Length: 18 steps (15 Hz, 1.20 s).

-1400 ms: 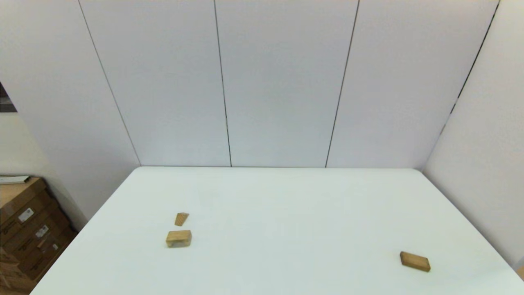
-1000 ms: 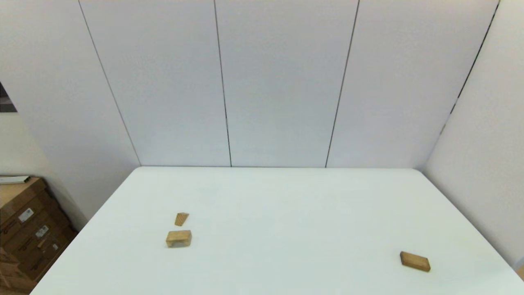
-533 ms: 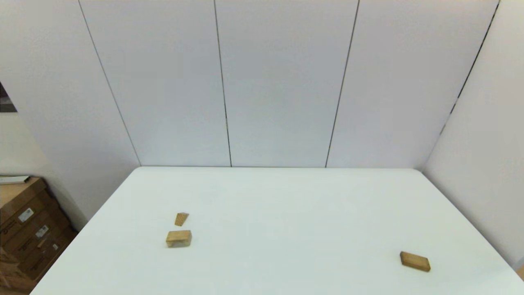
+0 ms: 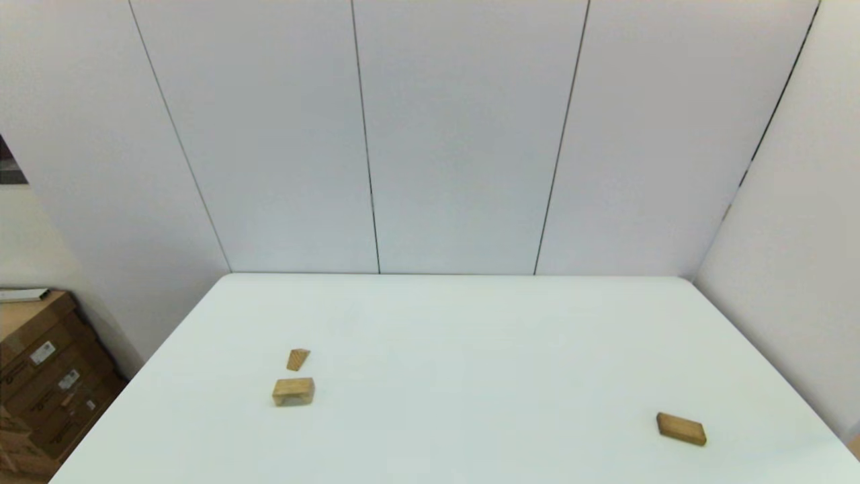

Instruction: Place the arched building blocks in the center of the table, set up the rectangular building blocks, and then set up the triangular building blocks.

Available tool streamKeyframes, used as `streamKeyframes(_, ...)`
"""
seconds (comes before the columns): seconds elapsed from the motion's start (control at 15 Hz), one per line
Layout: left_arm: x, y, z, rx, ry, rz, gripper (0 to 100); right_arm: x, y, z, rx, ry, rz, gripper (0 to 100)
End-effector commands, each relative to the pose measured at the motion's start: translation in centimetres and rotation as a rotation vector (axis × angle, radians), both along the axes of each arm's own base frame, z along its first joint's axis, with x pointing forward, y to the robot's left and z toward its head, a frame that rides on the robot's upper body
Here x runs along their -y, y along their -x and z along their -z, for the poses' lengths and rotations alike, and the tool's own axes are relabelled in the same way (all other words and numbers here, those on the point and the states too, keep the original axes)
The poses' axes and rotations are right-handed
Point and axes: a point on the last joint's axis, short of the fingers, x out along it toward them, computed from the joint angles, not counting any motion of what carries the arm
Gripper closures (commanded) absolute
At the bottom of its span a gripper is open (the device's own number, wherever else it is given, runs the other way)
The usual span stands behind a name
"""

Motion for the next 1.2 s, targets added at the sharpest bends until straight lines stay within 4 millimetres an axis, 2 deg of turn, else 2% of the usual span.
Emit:
streamKeyframes(0.07,0.0,0.0,-0.1,0.004,-0.002,-0.006,0,0.0,0.0,0.0,-0.001,0.0,0.0,0)
streamKeyframes(0.13,0.0,0.3,-1.0,0.031,-0.001,-0.007,0,0.0,0.0,0.0,-0.001,0.0,-0.002,0)
streamKeyframes(0.2,0.0,0.7,-2.8,0.034,0.004,-0.012,0,0.0,0.0,0.0,-0.001,0.0,0.0,0)
streamKeyframes(0.27,0.0,0.3,-5.6,-0.03,0.019,-0.014,0,0.0,0.0,0.0,-0.001,0.0,0.0,0)
streamKeyframes(0.33,0.0,-1.1,-8.3,-0.091,0.048,-0.014,0,0.0,0.0,0.0,-0.001,0.0,0.0,0)
streamKeyframes(0.4,0.0,-3.4,-10.9,-0.164,0.083,-0.02,0,0.0,0.0,0.0,-0.001,0.0,-0.002,0)
streamKeyframes(0.47,-0.1,-6.0,-13.0,-0.23,0.107,-0.021,0,0.0,0.0,0.0,0.001,0.0,0.0,0)
streamKeyframes(0.53,-0.1,-8.8,-14.1,-0.3,0.111,-0.024,0,0.0,0.0,0.0,-0.002,0.0,0.0,0)
streamKeyframes(0.6,-0.1,-12.5,-14.0,-0.427,0.112,-0.018,0,0.0,0.0,0.0,-0.001,0.0,0.0,0)
streamKeyframes(0.67,0.1,-15.1,-13.1,-0.531,0.11,0.003,0,0.0,0.0,0.0,-0.001,0.0,0.0,0)
streamKeyframes(0.8,0.7,-18.8,-10.7,-0.709,0.075,0.099,0,0.0,0.0,0.0,-0.001,0.0,0.0,0)
streamKeyframes(0.87,0.8,-20.0,-9.4,-0.778,-0.003,0.148,0,0.0,0.0,0.0,-0.001,0.0,0.0,0)
streamKeyframes(1.0,1.2,-21.0,-7.2,-0.885,-0.202,0.312,0,0.0,0.0,0.0,-0.001,0.0,-0.002,0)
streamKeyframes(1.2,1.7,-21.5,-5.8,-0.96,-0.358,0.485,0,0.0,0.0,0.0,-0.001,0.0,0.0,0)
